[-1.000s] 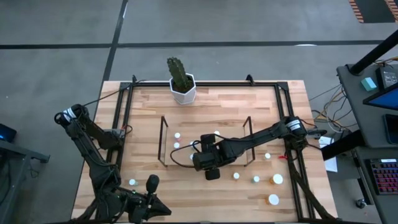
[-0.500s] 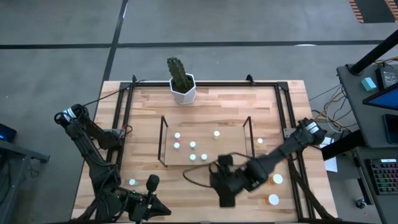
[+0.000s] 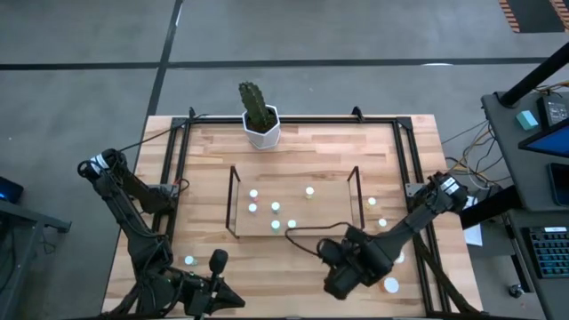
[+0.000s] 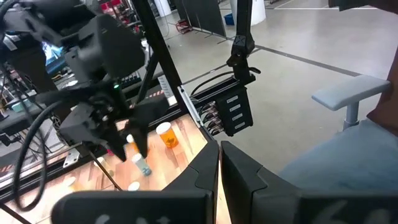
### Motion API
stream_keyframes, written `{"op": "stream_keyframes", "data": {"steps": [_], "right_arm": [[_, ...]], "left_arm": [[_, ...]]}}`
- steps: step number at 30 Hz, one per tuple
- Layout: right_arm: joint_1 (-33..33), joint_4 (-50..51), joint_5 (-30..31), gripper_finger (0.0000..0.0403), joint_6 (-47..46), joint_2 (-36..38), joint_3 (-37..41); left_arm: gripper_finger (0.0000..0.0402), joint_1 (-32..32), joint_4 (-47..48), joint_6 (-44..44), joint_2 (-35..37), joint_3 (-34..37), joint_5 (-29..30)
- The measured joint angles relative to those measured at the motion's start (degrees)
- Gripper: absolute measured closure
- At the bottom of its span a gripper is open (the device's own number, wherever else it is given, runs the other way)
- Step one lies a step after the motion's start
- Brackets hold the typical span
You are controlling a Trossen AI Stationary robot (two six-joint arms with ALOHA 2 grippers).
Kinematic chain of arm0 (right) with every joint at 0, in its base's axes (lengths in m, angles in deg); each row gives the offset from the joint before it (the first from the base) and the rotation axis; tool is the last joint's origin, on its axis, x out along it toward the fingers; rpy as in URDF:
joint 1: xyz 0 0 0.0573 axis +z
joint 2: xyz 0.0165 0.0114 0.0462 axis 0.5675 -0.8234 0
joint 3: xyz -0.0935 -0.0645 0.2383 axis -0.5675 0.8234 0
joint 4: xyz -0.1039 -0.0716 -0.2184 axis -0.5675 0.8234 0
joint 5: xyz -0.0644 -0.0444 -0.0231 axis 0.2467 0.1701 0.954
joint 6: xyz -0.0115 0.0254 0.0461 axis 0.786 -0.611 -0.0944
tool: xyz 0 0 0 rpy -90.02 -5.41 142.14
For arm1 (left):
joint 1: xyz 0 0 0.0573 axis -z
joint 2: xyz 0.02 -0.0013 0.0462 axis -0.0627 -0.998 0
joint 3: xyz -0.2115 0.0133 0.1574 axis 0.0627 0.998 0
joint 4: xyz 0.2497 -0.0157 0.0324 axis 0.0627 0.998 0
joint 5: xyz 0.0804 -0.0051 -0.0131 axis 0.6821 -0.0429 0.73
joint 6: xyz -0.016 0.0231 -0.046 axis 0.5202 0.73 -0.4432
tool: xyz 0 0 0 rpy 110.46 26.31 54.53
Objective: Pick and place medicine bottles onto shelf by color
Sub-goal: Put the yellow pill bottle on the shelf
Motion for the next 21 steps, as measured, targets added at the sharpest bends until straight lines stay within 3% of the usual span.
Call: {"op": "stream_keyframes", "data": {"steps": [6, 15, 21], "right_arm": [[-3.2, 0.2, -0.8, 0.02, 8.2, 0.0, 1.2], [-1.9, -0.4, -2.2, 0.02, 31.9, -0.1, 9.3], [-1.7, -6.5, -1.8, 0.02, 34.0, 0.0, 15.0]], "left_arm": [[0.0402, 0.0, 0.0, -0.1, 0.0, 0.0, 0.0], [0.0402, 0.0, 0.0, 0.0, 0.0, 0.0, 0.0], [0.0402, 0.0, 0.1, 0.1, 0.0, 0.0, 0.0]]}}
